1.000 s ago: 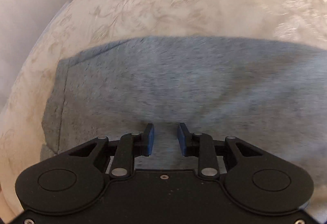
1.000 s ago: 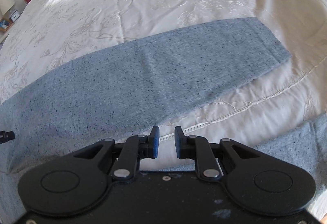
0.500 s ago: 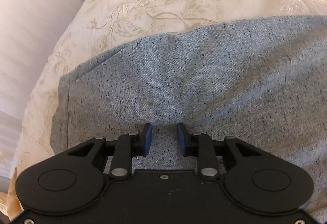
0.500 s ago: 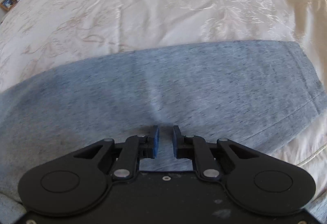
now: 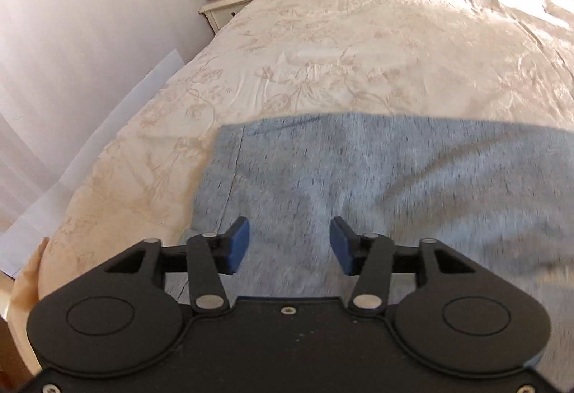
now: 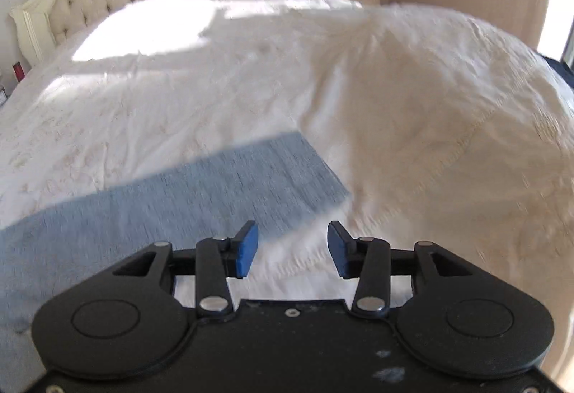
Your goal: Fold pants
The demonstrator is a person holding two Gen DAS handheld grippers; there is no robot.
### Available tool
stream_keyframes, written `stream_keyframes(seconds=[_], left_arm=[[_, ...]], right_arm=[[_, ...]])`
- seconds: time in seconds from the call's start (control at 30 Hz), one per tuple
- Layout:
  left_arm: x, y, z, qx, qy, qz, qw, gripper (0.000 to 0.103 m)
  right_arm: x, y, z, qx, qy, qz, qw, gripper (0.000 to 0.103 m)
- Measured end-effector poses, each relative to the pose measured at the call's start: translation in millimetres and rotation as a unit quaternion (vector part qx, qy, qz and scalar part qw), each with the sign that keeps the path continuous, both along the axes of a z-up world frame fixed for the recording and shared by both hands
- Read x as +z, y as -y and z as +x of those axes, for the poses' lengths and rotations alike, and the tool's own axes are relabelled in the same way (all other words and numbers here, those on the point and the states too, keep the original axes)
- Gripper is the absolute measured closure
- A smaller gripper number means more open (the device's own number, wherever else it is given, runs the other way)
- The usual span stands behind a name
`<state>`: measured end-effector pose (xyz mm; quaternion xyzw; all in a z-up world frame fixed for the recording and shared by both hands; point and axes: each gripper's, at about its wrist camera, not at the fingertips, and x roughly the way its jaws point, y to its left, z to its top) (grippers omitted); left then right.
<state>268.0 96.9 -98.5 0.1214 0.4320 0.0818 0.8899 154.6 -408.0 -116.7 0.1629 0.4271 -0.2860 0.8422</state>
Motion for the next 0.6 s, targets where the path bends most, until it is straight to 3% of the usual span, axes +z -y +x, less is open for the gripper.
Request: stream_keyframes(seconds=[0.1, 0.23, 0.4, 0.6], left_arm=[[-5, -2, -36, 0.005, -0.033, 0.006, 0.9994, 0.041], [-14, -11, -78, 0.039, -0.059, -0.028, 0.9971, 0.043], [-19, -12, -123, 0.047, -0.074, -0.036, 0.9955, 0.044], [-16, -8, -137, 0.041, -0.079, -0.026, 0.9957, 0.044]], right_arm=[[-15, -5, -46, -0.024, -0.019, 0.025, 0.999, 0.057], [-39, -21, -93, -0.044, -0.045, 0.055, 0.997, 0.058], [-55, -27, -115, -0.069, -0.054, 0.075, 0.993, 0.058], [-66, -19, -125, -0.106, -0.05, 0.105, 0.988, 0.058]])
